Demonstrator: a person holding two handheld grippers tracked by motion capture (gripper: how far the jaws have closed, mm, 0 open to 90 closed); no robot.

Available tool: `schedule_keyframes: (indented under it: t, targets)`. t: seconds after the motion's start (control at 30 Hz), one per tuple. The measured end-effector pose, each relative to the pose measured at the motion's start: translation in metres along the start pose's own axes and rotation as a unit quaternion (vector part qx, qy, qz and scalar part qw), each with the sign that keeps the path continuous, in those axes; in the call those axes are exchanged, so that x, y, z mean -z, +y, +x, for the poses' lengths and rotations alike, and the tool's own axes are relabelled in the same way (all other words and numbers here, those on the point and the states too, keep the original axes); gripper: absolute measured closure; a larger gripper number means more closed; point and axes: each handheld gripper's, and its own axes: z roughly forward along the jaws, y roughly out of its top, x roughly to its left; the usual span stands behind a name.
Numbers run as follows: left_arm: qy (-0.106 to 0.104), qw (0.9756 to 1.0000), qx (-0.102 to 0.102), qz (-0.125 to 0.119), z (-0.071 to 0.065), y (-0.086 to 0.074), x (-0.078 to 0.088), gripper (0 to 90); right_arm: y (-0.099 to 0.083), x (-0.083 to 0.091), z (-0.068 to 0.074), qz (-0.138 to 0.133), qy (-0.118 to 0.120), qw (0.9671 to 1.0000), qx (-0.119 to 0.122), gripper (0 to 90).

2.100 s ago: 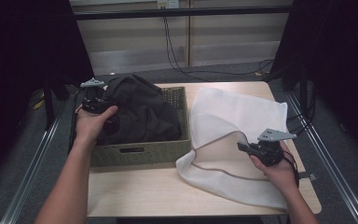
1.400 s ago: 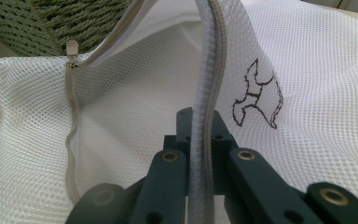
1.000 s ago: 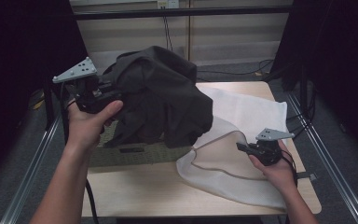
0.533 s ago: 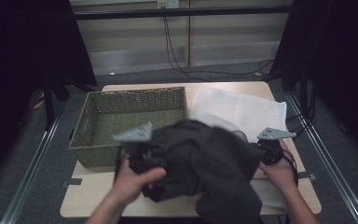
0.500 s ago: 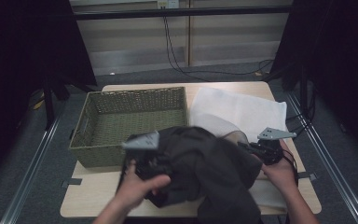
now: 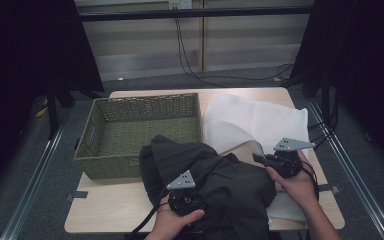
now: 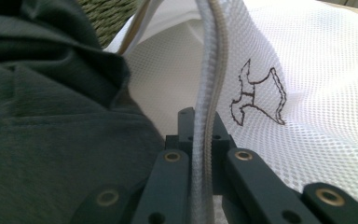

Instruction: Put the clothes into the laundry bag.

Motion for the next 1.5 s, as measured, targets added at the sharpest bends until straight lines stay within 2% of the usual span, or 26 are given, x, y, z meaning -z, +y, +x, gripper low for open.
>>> schedule_keyframes:
  t: [0.07, 0.1, 0.17, 0.2, 0.23, 0.27, 0.3, 0.37, 0.4, 0.43, 0.47, 0.5, 0.53, 0.57, 0.63, 0.7, 0.8, 0.93, 1.0, 1.13, 1.17, 1.2, 1.27, 1.37, 1.43, 1.5]
  targets:
    - [0.008, 0.9994, -0.011, -0.032, -0.005, 0.01, 0.005, 75.6, 0.0, 0.0, 0.001, 0.0, 0.002, 1.0, 0.002, 89.7]
    - [0.014, 0.9985, 0.0, -0.053, -0.006, 0.015, 0.008, 76.8, 0.001, 0.002, 0.003, -0.003, 0.005, 1.0, 0.005, 89.7]
    - [0.028, 0.9955, -0.001, -0.09, -0.006, 0.02, 0.015, 77.5, 0.003, 0.007, 0.005, -0.012, 0.009, 0.9998, 0.009, 89.7]
    - [0.039, 0.9919, -0.002, -0.121, -0.009, 0.022, 0.017, 77.6, 0.005, 0.01, 0.006, -0.018, 0.013, 0.9997, 0.011, 89.7]
    - [0.041, 0.9853, -0.013, -0.165, -0.014, 0.022, 0.018, 77.8, 0.007, 0.013, 0.009, -0.025, 0.019, 0.9994, 0.012, 89.7]
    - [0.033, 0.9811, -0.02, -0.189, -0.02, 0.024, 0.015, 77.8, 0.01, 0.015, 0.011, -0.03, 0.023, 0.9992, 0.015, 89.7]
    - [0.025, 0.9804, -0.03, -0.193, -0.025, 0.027, 0.008, 77.7, 0.012, 0.018, 0.014, -0.037, 0.028, 0.9988, 0.017, 89.7]
    - [0.033, 0.9838, -0.064, -0.164, -0.031, 0.033, -0.01, 76.9, 0.012, 0.02, 0.019, -0.038, 0.037, 0.9984, 0.021, 89.7]
    - [0.052, 0.9867, -0.07, -0.137, -0.03, 0.034, -0.021, 76.5, 0.011, 0.021, 0.02, -0.037, 0.041, 0.9982, 0.021, 89.7]
    - [0.076, 0.9896, -0.062, -0.105, -0.025, 0.032, -0.034, 76.0, 0.008, 0.02, 0.022, -0.035, 0.046, 0.9981, 0.021, 89.8]
    - [0.096, 0.9914, -0.049, -0.075, -0.015, 0.026, -0.045, 75.8, 0.005, 0.019, 0.023, -0.032, 0.051, 0.998, 0.019, 89.8]
    - [0.099, 0.9931, -0.016, -0.062, -0.003, 0.019, -0.053, 75.5, 0.002, 0.018, 0.024, -0.029, 0.052, 0.9981, 0.017, 89.8]
    - [0.088, 0.9932, 0.031, -0.07, 0.009, 0.011, -0.058, 75.0, 0.0, 0.017, 0.024, -0.026, 0.052, 0.9982, 0.015, 89.8]
    - [0.086, 0.9925, 0.046, -0.073, 0.012, 0.01, -0.059, 74.2, -0.002, 0.017, 0.024, -0.024, 0.053, 0.9982, 0.015, 89.8]
    - [0.101, 0.9927, 0.024, -0.061, 0.005, 0.017, -0.06, 72.3, -0.003, 0.018, 0.024, -0.026, 0.054, 0.9981, 0.012, 89.8]
    - [0.094, 0.9944, -0.005, -0.048, -0.001, 0.024, -0.054, 61.3, -0.004, 0.019, 0.022, -0.027, 0.05, 0.9983, 0.012, 89.8]
    - [0.056, 0.9962, -0.055, -0.038, -0.01, 0.032, -0.029, 36.3, -0.006, 0.019, 0.019, -0.023, 0.041, 0.9988, 0.011, 89.7]
    - [0.047, 0.9961, -0.053, -0.053, -0.008, 0.031, 0.012, 14.0, -0.009, 0.017, 0.015, -0.02, 0.033, 0.9992, 0.005, 89.6]
    - [0.06, 0.9953, -0.044, -0.062, -0.004, 0.027, 0.029, 12.5, -0.009, 0.016, 0.015, -0.019, 0.031, 0.9993, 0.004, 89.5]
    - [0.081, 0.9916, -0.049, -0.089, 0.002, 0.035, 0.058, 14.3, -0.008, 0.017, 0.017, -0.017, 0.024, 0.9995, 0.009, 89.5]
    - [0.083, 0.9911, -0.056, -0.087, 0.0, 0.04, 0.062, 16.4, -0.007, 0.017, 0.017, -0.017, 0.024, 0.9995, 0.009, 89.5]
    - [0.082, 0.9932, -0.058, -0.06, -0.005, 0.047, 0.067, 20.4, -0.007, 0.016, 0.017, -0.016, 0.024, 0.9995, 0.008, 89.5]
    - [0.059, 0.9957, -0.064, -0.031, -0.013, 0.055, 0.066, 33.9, -0.007, 0.016, 0.017, -0.016, 0.025, 0.9995, 0.007, 89.5]
    - [0.025, 0.9947, -0.095, -0.031, -0.028, 0.063, 0.044, 28.9, -0.007, 0.014, 0.018, -0.016, 0.027, 0.9995, 0.007, 89.5]
    - [0.01, 0.9939, -0.109, -0.016, -0.034, 0.064, 0.017, 21.2, -0.006, 0.013, 0.019, -0.015, 0.026, 0.9995, 0.007, 89.5]
    - [-0.002, 0.9934, -0.114, 0.007, -0.031, 0.058, -0.014, 20.2, -0.006, 0.013, 0.02, -0.015, 0.027, 0.9995, 0.009, 89.6]
